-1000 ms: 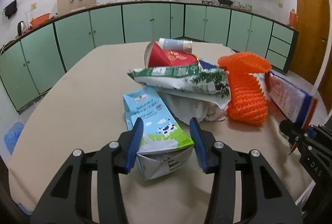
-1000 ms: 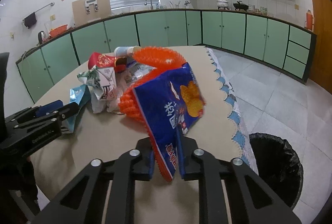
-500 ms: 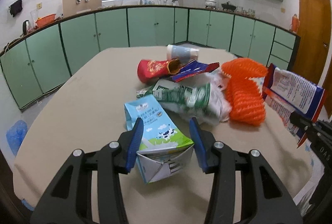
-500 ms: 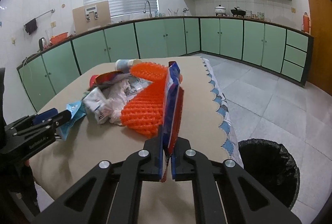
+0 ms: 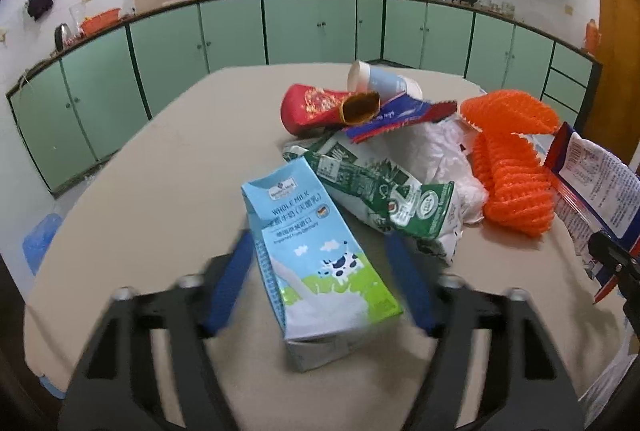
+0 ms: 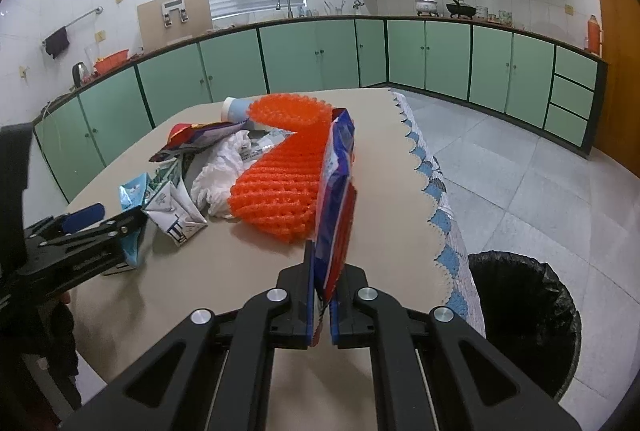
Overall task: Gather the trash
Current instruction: 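Lift the blue chip bag with the right tool while the left tool grasps the blue milk carton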
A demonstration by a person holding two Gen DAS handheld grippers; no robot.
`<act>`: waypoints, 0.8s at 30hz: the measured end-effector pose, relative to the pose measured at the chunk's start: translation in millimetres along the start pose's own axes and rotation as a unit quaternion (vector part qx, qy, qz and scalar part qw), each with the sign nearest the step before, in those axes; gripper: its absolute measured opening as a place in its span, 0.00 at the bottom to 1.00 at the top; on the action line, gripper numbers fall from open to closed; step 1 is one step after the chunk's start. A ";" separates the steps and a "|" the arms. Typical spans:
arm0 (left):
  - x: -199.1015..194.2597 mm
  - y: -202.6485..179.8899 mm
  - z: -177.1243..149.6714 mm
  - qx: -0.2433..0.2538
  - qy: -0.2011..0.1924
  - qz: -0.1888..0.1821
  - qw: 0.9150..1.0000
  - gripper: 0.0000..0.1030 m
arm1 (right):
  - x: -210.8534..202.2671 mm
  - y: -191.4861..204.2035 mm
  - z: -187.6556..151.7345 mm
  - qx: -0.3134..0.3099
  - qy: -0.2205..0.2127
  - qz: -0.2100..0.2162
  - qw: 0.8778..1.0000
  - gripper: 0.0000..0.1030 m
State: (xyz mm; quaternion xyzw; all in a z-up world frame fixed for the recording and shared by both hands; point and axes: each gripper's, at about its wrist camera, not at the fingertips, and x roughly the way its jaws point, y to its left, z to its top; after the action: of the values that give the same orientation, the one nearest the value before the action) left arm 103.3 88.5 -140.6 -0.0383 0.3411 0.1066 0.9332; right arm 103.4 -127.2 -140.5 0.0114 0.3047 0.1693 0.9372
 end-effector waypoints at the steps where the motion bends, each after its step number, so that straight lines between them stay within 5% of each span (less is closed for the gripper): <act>1: 2.1 2.3 1.0 -0.004 0.004 -0.003 1.000 0.37 | -0.4 0.2 -0.1 0.000 0.000 0.000 1.000 0.06; 5: -4.7 1.1 -1.4 0.002 -0.015 -0.021 1.000 0.14 | -2.5 0.9 2.2 -0.001 -0.004 -0.001 1.000 0.06; 6: -5.9 2.4 -1.1 -0.002 -0.016 -0.032 0.999 0.00 | -3.2 0.3 2.4 -0.001 -0.005 -0.001 1.000 0.06; 15: -9.9 11.0 -4.6 -0.013 -0.008 -0.027 1.000 0.00 | -6.7 -0.7 2.2 -0.003 -0.009 -0.001 1.000 0.06; 19: -13.3 17.0 -6.6 -0.024 -0.011 -0.031 0.999 0.08 | -6.5 -1.3 2.1 -0.002 -0.008 -0.001 1.000 0.06; 22: -19.0 20.9 -8.9 -0.023 -0.020 -0.038 0.999 0.33 | -7.1 0.0 2.2 -0.002 -0.007 -0.003 1.000 0.06; 24: -23.1 23.6 -10.8 -0.019 -0.025 -0.044 0.999 0.38 | -7.2 1.3 1.8 -0.003 -0.006 -0.003 1.000 0.06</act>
State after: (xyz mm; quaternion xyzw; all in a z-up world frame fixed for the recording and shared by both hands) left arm 74.0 105.9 -133.9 -0.0684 0.3132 0.0727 0.9444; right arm 98.6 -128.1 -134.8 0.0089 0.2985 0.1675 0.9396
